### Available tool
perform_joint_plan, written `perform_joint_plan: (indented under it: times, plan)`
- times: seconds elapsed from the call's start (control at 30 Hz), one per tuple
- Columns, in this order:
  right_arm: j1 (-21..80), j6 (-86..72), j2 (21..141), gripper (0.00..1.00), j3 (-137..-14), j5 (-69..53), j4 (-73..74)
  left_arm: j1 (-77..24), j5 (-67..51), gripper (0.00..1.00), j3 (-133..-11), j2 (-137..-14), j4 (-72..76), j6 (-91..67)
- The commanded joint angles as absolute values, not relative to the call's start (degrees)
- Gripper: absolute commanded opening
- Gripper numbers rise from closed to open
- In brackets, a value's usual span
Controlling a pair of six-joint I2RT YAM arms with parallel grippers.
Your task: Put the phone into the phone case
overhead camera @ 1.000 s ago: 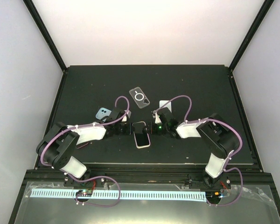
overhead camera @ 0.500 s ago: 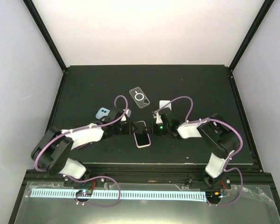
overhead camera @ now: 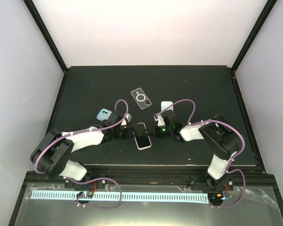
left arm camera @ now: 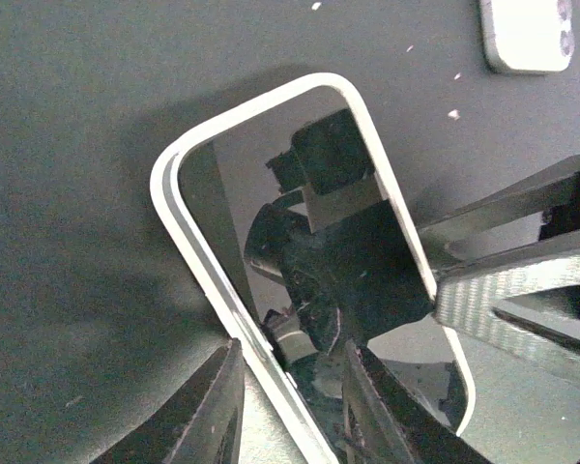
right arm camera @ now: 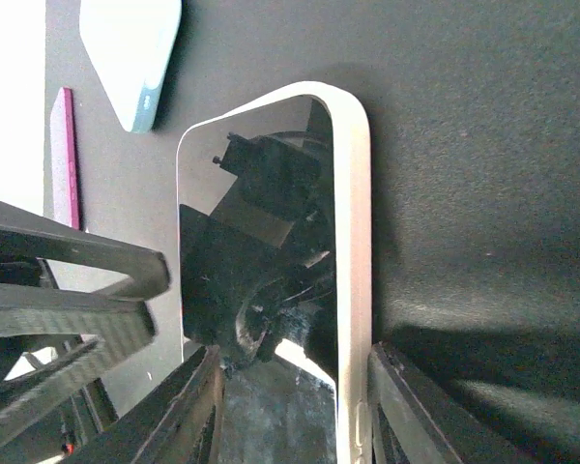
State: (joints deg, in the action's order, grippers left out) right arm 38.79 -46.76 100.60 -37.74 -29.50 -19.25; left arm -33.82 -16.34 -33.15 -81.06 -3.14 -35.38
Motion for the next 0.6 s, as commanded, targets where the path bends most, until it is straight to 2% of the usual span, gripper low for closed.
perform_joint_plan:
  times: [0.0,0.23,0.57]
  plan:
    - [38.81,-48.6,102.66,0.44,-36.87,-31.62,-18.16,-33.85,-18.14,0.28,-31.86,-83.58,-0.44,-35.58]
    - [38.85,-49.92,102.13,0.45,-39.25,-33.94,-16.82,-33.81,-16.75,0.14,-30.71,-85.0,-0.17,-35.43]
    - [38.84,-59.12,100.75,0.45,-37.77,-43.06,-30.4,-33.67,-15.5,0.12,-27.33,-80.48,-1.74,-33.81]
